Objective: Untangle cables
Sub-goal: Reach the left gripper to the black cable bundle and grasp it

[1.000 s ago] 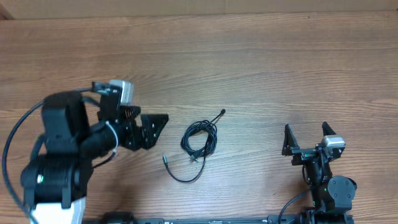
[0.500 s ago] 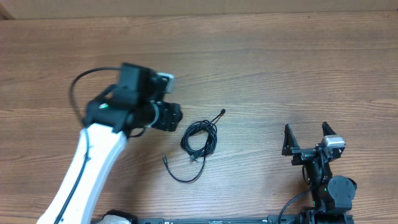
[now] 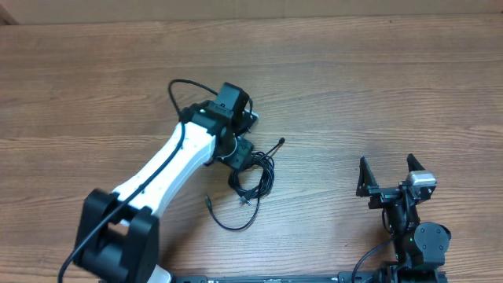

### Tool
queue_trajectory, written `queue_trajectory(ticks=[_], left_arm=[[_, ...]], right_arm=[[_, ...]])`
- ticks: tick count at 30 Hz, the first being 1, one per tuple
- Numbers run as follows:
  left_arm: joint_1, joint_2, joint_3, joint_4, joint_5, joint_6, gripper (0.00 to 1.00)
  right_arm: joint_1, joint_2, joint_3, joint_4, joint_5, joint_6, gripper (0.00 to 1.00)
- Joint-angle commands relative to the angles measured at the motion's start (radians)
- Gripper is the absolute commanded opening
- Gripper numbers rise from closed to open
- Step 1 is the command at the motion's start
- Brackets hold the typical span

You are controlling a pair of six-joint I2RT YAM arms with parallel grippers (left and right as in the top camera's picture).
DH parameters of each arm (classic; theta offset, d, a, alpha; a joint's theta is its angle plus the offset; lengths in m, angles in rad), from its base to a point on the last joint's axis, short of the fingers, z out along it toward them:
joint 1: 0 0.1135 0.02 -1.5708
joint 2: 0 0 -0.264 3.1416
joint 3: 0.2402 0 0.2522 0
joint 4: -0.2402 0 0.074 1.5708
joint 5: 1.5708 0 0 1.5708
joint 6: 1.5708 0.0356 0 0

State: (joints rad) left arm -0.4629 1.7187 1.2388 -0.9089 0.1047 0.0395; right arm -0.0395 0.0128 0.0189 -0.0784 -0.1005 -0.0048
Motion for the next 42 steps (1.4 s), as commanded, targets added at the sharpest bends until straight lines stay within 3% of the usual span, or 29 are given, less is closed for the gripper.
queue_trajectory(ticks=[1,5,10,12,13,14,20,29,37,40,42], left_arm=[[-0.008,0.059,0.006,0.004,0.150,0.099,0.63],[-0.009,0.136,0.006,0.039,0.140,0.103,0.61],[-0.009,0.227,0.006,0.085,0.140,0.102,0.46],[-0.009,0.253,0.006,0.102,0.138,0.102,0.24],[-0.009,0.256,0.007,0.106,0.130,0.101,0.08],[-0.009,0.256,0.008,0.106,0.111,0.095,0.04],[0.010,0.196,0.132,-0.017,-0.112,-0.134,0.04],[0.045,0.071,0.379,-0.330,-0.113,-0.636,0.04],[0.132,-0.038,0.399,-0.433,-0.122,-0.644,0.04],[0.186,-0.083,0.399,-0.473,-0.146,-0.581,0.04],[0.222,-0.117,0.399,-0.480,-0.145,-0.526,0.04]], right_arm=[[0.000,-0.010,-0.011,0.006,0.003,-0.004,1.00],[0.000,-0.010,-0.011,0.006,0.003,-0.004,1.00],[0.000,-0.010,-0.011,0.006,0.003,-0.004,1.00],[0.000,-0.010,-0.011,0.006,0.003,-0.004,1.00],[0.000,-0.010,-0.011,0.006,0.003,-0.004,1.00],[0.000,-0.010,-0.011,0.006,0.003,-0.004,1.00],[0.000,-0.010,-0.011,0.006,0.003,-0.004,1.00],[0.000,-0.010,-0.011,0.006,0.003,-0.004,1.00],[0.000,-0.010,-0.011,0.006,0.003,-0.004,1.00],[0.000,-0.010,-0.011,0.007,-0.001,0.000,1.00],[0.000,-0.010,-0.011,0.008,-0.049,0.077,1.00]])
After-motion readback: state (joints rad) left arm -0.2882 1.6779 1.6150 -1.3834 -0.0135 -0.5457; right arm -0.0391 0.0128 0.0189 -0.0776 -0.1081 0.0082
